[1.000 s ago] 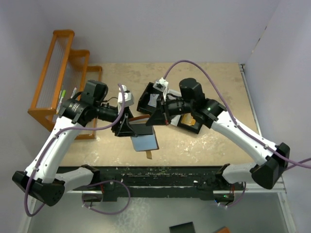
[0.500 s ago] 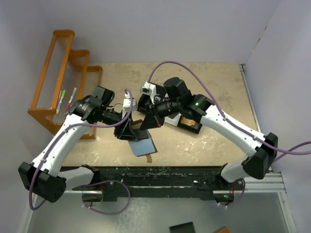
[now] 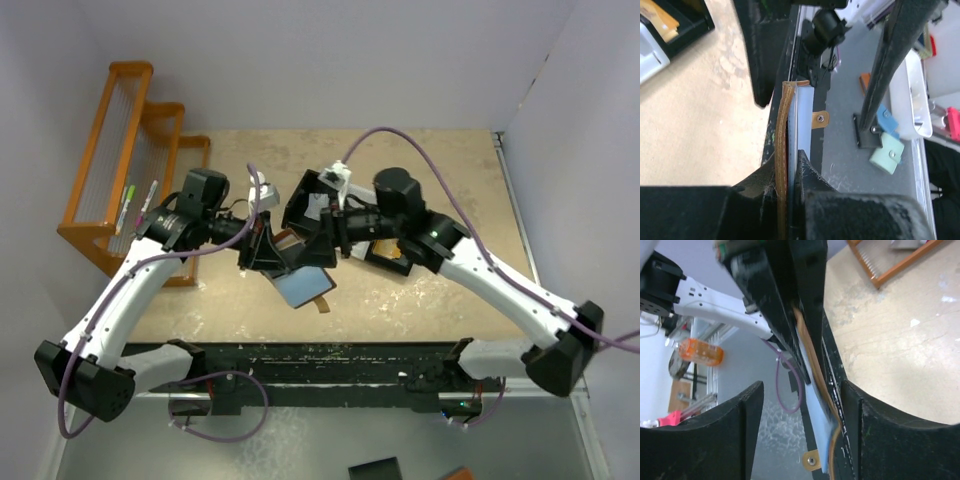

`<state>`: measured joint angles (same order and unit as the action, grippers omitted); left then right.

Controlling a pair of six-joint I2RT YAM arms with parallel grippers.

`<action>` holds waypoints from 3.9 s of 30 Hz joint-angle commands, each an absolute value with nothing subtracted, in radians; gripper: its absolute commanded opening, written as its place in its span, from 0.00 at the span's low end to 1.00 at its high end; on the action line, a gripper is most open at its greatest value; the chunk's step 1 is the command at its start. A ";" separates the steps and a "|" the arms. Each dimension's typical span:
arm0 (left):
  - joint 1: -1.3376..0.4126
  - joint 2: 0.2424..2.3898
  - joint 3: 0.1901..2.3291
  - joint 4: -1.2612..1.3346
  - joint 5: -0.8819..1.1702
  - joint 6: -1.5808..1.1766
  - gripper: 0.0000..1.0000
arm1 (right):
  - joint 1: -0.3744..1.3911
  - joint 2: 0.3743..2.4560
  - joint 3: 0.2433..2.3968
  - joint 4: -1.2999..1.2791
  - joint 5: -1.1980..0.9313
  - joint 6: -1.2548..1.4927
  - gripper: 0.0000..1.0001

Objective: Take the credit cards out of the card holder

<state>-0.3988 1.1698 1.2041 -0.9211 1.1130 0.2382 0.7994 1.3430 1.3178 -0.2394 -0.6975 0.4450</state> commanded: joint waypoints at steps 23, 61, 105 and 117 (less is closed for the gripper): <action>-0.327 1.075 1.189 -0.632 1.291 -0.090 0.55 | 0.773 1.153 1.140 0.004 -0.618 0.603 0.00; -0.206 1.134 1.207 -0.941 1.613 0.193 0.19 | 0.773 1.260 1.390 -0.444 -0.770 0.449 0.00; -0.190 1.193 1.259 -1.249 1.634 0.549 0.12 | 0.734 1.267 1.407 -0.549 -0.826 0.408 0.00; -0.190 1.213 1.310 -1.350 1.612 0.657 0.28 | 0.732 1.262 1.399 -0.551 -0.842 0.406 0.00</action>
<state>-0.1967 1.2240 1.2663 -1.3243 1.5230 0.5919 0.7372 1.2835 1.3762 -0.5648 -0.8040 0.4183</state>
